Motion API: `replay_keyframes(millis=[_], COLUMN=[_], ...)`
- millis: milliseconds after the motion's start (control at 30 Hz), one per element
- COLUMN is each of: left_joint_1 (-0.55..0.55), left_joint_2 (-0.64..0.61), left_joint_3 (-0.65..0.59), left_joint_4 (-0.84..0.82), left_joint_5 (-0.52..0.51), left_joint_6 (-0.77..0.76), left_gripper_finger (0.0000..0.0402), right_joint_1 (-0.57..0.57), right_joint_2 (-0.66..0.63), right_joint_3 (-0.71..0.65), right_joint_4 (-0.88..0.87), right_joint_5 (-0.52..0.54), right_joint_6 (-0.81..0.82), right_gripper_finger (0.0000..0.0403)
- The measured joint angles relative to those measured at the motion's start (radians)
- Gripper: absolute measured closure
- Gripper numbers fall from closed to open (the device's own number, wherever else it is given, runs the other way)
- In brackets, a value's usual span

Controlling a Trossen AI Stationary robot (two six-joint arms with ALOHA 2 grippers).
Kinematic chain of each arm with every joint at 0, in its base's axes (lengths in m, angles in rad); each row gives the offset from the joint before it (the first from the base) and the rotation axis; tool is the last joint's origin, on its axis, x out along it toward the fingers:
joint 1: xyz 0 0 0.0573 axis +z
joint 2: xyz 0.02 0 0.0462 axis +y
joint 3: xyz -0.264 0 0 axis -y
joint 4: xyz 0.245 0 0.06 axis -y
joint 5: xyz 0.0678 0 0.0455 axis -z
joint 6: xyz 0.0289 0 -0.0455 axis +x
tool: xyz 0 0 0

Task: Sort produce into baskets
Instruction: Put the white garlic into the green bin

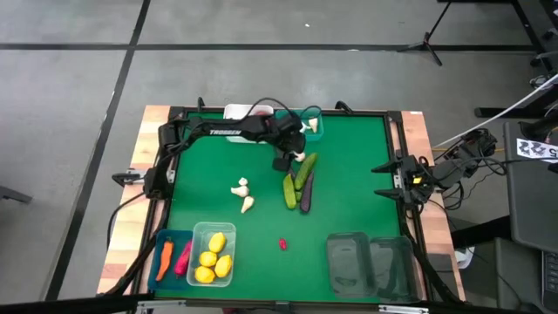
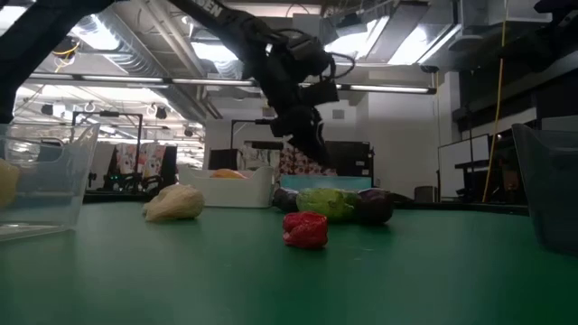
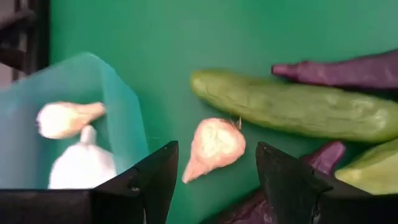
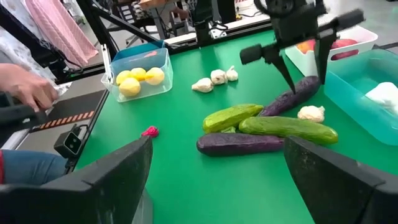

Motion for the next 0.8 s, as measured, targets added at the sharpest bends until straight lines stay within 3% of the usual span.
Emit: replay_keyframes(millis=[267,800], left_joint_1=[0.0,0.012], left_joint_2=[0.078,0.104], left_joint_3=[-0.001,0.026], left_joint_4=[0.002,0.064], left_joint_5=[-0.001,0.051], left_joint_6=[0.068,0.081], left_gripper_finger=[0.0214,0.0215], right_joint_1=[0.0,0.0], right_joint_2=[0.0,0.0], right_joint_3=[0.0,0.0], right_joint_4=[-0.003,-0.003], right_joint_5=[0.0,0.0], right_joint_6=[0.0,0.0], right_gripper_finger=[0.0042,0.0042])
